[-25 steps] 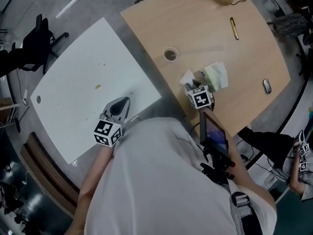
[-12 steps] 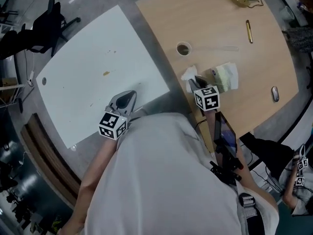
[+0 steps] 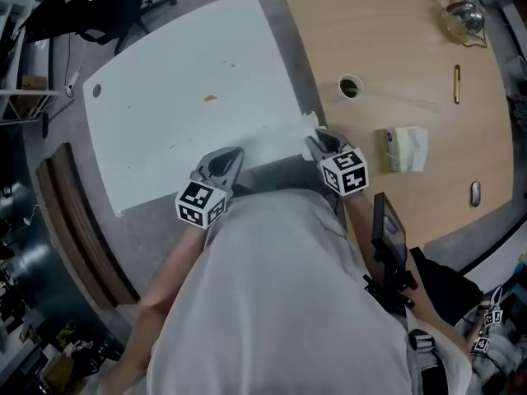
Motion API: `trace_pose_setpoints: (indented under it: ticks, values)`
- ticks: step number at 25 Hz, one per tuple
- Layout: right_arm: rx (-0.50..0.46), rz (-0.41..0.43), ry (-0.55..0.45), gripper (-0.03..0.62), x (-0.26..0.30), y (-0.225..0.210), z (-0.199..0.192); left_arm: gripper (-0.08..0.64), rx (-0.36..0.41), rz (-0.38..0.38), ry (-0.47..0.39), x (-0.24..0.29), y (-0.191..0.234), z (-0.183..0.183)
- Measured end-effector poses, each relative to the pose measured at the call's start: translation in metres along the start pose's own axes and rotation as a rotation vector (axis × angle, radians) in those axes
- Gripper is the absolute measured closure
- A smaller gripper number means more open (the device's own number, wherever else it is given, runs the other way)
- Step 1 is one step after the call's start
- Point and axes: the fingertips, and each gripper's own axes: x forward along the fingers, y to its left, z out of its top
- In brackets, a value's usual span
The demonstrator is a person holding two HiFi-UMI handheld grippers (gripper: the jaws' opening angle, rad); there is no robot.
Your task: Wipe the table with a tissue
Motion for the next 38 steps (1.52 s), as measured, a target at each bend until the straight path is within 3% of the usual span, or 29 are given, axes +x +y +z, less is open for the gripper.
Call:
trace_pose_setpoints:
  ticks: [7, 15, 19, 25, 33, 38]
  values:
    - [-0.171, -0.016, 0.069, 0.505, 0.020, 0.009, 0.002, 0.552, -0.055, 0.050, -0.010, -0.021, 0.003, -0.018]
    - [-0.180, 0.001, 0.116, 0.505, 0.042, 0.024, -0.003, 0.553, -0.088, 0.075, -0.063, -0.051, 0.019, -0.034]
    - [-0.218, -0.049, 0.143, 0.505, 0.055, 0.025, 0.001, 0.552, -0.115, 0.100, -0.084, -0.076, 0.035, -0.045]
    - [-0.362, -0.151, 0.172, 0.508, 0.074, 0.014, 0.011, 0.552, -0.130, 0.128, -0.095, -0.112, 0.055, -0.059]
    - [-0.389, -0.260, 0.303, 0.519, 0.092, 0.003, 0.001, 0.553, -0.153, 0.166, -0.105, -0.144, 0.076, -0.072]
    - [-0.358, -0.284, 0.328, 0.526, 0.099, 0.001, -0.002, 0.553, -0.170, 0.180, -0.110, -0.155, 0.086, -0.080]
